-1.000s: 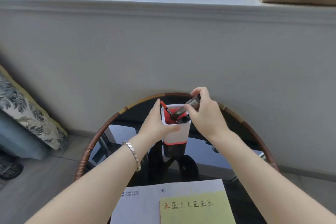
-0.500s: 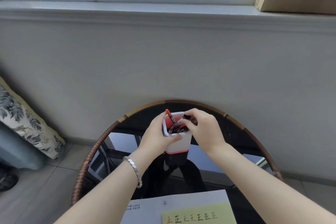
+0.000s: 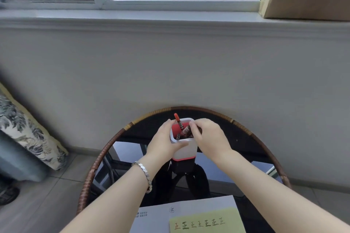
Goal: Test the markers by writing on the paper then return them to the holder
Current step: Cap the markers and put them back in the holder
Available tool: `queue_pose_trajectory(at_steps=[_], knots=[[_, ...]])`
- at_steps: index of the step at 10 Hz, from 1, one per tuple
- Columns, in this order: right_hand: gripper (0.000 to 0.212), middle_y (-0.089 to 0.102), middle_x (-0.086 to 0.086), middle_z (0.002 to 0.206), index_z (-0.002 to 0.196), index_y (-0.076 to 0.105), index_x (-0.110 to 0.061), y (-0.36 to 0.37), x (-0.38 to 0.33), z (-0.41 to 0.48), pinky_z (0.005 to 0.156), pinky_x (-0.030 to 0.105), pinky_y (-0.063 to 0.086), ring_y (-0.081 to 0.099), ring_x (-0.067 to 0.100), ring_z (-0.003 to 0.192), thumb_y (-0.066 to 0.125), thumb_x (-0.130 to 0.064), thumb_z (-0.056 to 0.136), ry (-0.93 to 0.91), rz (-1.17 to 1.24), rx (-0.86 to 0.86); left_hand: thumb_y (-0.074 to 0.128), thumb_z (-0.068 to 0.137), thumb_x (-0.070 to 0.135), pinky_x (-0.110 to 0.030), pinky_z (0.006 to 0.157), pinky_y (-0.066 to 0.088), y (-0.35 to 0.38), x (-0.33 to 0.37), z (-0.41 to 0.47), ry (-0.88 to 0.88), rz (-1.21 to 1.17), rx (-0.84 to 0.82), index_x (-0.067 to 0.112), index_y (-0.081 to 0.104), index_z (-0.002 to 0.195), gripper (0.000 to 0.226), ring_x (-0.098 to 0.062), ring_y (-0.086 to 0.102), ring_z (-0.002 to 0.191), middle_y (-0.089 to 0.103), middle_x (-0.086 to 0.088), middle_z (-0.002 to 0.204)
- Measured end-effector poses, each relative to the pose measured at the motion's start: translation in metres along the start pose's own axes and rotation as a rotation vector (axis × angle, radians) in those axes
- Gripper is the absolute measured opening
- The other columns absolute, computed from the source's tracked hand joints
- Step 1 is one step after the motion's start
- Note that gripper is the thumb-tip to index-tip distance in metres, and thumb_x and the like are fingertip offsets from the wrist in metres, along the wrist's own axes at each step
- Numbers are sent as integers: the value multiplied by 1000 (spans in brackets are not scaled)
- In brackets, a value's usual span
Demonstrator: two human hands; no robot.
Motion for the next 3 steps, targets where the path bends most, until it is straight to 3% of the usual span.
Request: queue_pose_trajectory(at_steps=[1, 2, 3], knots=[[29, 65, 3, 104, 103, 66, -12, -18, -5, -1, 84, 33, 47, 56, 19, 102, 42, -24, 95, 22, -96, -47, 67, 81, 40, -30, 94, 43, 2, 3, -2, -26, 98, -49, 31, 28, 140, 72, -18, 39, 132, 24, 9, 153], [28, 67, 6, 105, 108, 63, -13, -34, -15, -7, 76, 33, 48, 60, 25, 95, 41, -21, 93, 81, -220, -136, 68, 71, 43, -45, 85, 53, 0, 9, -8, -111, 177, -61, 31, 22, 135, 80, -22, 57, 110, 45, 1, 137], [25, 67, 9, 98, 100, 62, -9, -39, -27, -12, 66, 31, 45, 61, 29, 86, 43, -20, 90, 129, -351, -306, 66, 76, 32, -40, 82, 52, -10, 33, -20, -109, 230, -123, 24, 38, 116, 49, -22, 58, 99, 52, -1, 117]])
Point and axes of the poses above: each hand's wrist, its own z-axis towards the middle knuckle, its own y-axis out of the palm, x = y × z, the point moved 6 cm from there along z, towards the middle knuckle
